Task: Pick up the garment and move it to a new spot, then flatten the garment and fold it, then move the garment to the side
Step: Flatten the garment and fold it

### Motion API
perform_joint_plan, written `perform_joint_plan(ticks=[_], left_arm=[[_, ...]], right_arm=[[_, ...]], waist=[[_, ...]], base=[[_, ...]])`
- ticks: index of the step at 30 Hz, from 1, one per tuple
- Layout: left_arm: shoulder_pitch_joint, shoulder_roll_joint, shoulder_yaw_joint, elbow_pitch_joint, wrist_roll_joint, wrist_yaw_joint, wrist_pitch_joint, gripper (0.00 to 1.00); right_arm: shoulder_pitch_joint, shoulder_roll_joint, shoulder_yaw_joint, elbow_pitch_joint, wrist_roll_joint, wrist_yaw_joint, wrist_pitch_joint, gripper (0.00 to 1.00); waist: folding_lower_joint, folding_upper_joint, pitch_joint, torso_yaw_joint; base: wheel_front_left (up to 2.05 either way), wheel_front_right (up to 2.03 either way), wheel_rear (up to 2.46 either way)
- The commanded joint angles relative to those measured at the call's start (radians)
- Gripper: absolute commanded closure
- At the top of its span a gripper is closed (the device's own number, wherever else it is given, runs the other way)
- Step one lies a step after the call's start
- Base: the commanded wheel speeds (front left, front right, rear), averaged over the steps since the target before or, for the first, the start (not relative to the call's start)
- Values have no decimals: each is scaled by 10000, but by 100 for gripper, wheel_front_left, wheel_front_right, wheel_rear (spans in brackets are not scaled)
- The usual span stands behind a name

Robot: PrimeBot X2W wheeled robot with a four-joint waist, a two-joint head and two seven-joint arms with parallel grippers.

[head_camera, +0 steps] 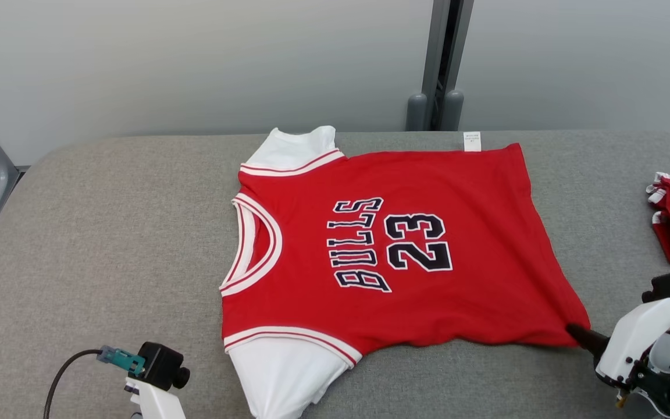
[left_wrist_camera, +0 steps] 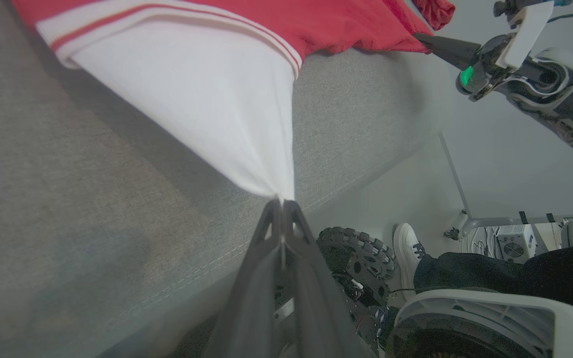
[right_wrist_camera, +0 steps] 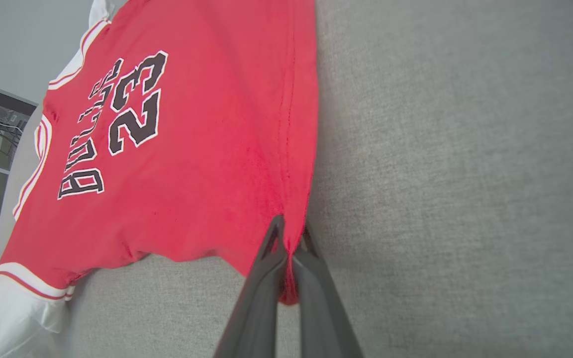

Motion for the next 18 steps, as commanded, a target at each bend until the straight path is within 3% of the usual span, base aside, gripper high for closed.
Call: perform_joint_plan(ticks=[1, 18], left_arm=[[164, 174, 1, -123, -162, -2, 40, 100], [1051, 1209, -206, -1507, -1158, -2, 647, 100]], right_arm=[[290, -166, 35, -39, 240, -4, 395, 100], [1419, -1146, 8, -1089, 1438, -4, 2489, 100]], waist=[[0, -1, -117, -58], [0, -1, -271, -247]], base=[[0, 0, 0], [0, 0, 0]])
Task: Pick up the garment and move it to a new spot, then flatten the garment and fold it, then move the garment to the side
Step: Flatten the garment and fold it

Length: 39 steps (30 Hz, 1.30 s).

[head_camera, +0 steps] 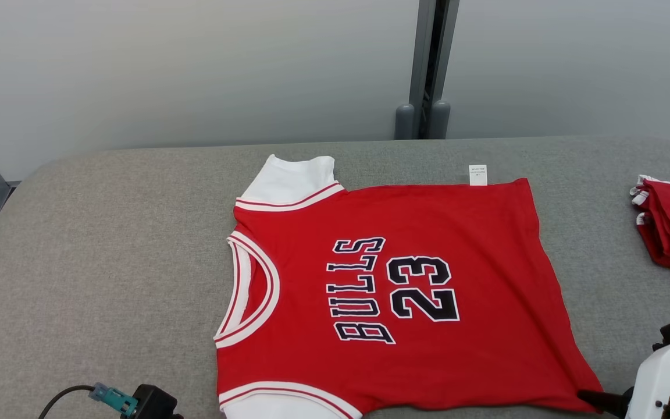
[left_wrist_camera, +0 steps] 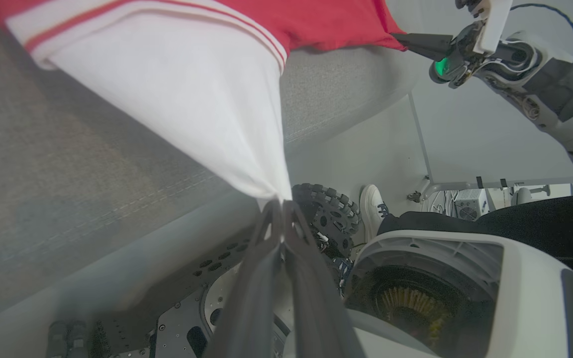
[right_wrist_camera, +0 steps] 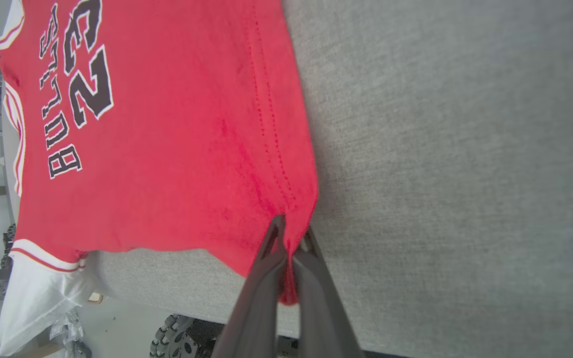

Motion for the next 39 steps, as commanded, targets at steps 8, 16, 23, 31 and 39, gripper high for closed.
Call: perform_joint_plan(ticks=[8, 16, 23, 31, 39], left_arm=[[-24, 177, 258, -399, -173, -2, -168, 100], [-497, 135, 609, -713, -266, -2, -319, 100], [-950, 104, 1029, -856, -519, -2, -463, 100], [-1339, -221, 1728, -883, -962, -2, -942, 100], [-1577, -637, 2324, -651, -917, -2, -1679, 100]], right_arm=[[55, -519, -251, -501, 95, -4, -47, 100], [-523, -474, -472, -788, 9, -4, -182, 100], [-1031, -510, -635, -702, -57, -4, -99, 100], [-1553, -274, -830, -382, -102, -4, -333, 100], [-1851, 32, -1116, 9, 12, -4, -752, 100]], waist=[[0, -1, 279, 12], [0, -1, 607, 65], [0, -1, 809, 108], [0, -1, 1009, 86], [0, -1, 1189, 91]], base=[[0, 0, 0], [0, 0, 0], [0, 0, 0], [0, 0, 0], [0, 0, 0]])
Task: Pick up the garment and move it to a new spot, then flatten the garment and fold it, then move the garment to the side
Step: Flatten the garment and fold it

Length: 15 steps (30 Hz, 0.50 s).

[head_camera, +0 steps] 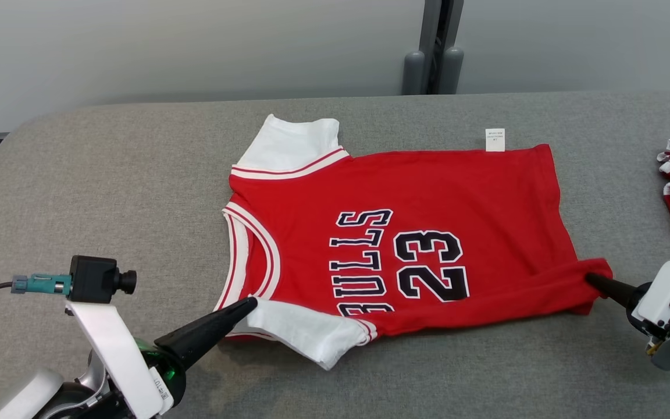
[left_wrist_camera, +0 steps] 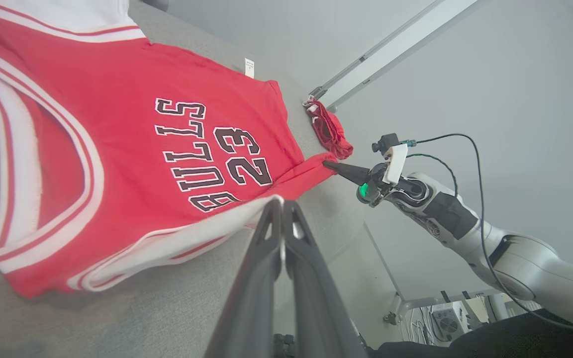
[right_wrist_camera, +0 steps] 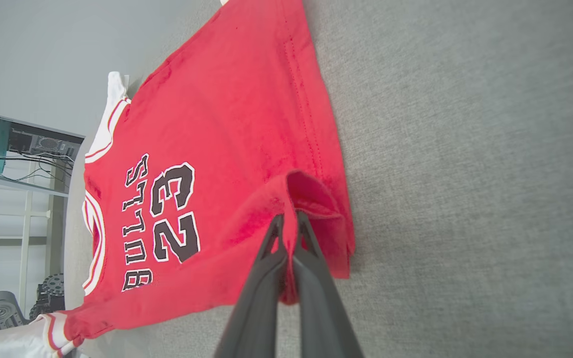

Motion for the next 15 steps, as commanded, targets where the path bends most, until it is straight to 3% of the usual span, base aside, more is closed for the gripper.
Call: perform_joint_plan(ticks=[1, 15], left_arm=[[-116, -21, 23, 49, 54, -2, -40, 100], [-870, -1026, 406, 1588, 715, -2, -1189, 100]], right_arm=[[-53, 28, -14, 65, 42, -4, -46, 100], [-807, 727, -238, 691, -147, -4, -693, 100]], waist=[[0, -1, 18, 2], [0, -1, 465, 10]], base=[[0, 0, 0], [0, 0, 0]])
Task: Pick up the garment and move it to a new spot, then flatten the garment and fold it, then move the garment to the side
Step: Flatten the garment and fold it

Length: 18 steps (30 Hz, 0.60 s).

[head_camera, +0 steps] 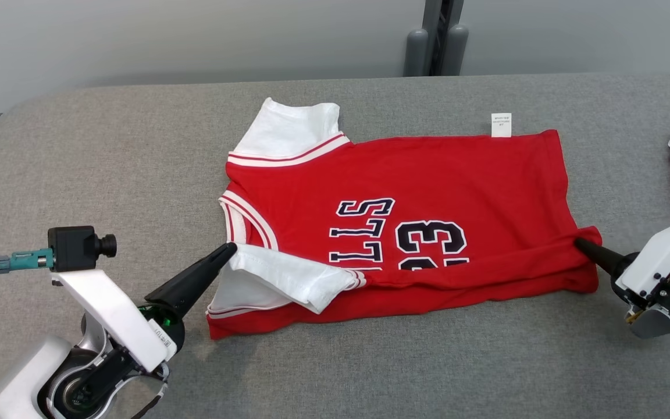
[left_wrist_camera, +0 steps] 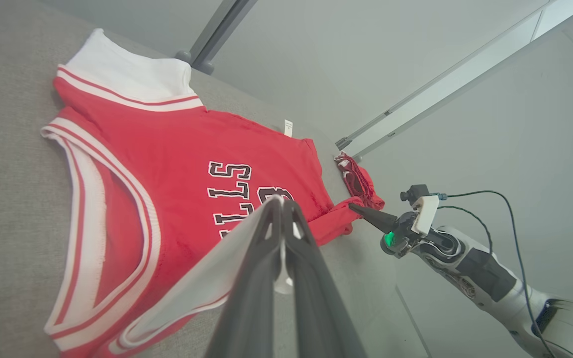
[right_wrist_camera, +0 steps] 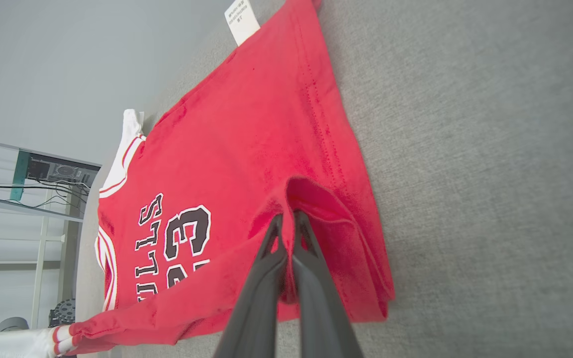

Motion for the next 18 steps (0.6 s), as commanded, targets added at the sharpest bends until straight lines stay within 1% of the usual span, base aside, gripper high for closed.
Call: perform_joint_plan(ticks=[1, 5, 8, 12, 15, 18], left_arm=[[-209, -94, 31, 185, 144, -2, -118, 100], [-444, -324, -11, 554, 331, -2, -377, 100], [-553, -433, -43, 638, 264, -2, -493, 100], [-300, -236, -158, 433, 75, -2, -346, 100], [-117, -38, -103, 328, -16, -2, -411, 100], [48, 36, -73, 281, -112, -2, -496, 100]], right_arm=[[-155, 54, -72, 74, -65, -4, -152, 100], [-377, 195, -110, 8, -184, -4, -406, 100], [-375, 125, -117, -117, -217, -4, -440, 100], [-118, -119, 101, -427, -274, -4, 30, 100], [-16, -389, 128, -679, -285, -4, 217, 100], [108, -540, 151, -802, -141, -4, 543, 100]], waist=[[0, -1, 65, 9], [0, -1, 158, 39], [0, -1, 113, 56], [0, -1, -127, -10], [0, -1, -280, -120], [0, -1, -403, -206]], base=[[0, 0, 0], [0, 0, 0], [0, 0, 0], [0, 0, 0], [0, 0, 0], [0, 0, 0]])
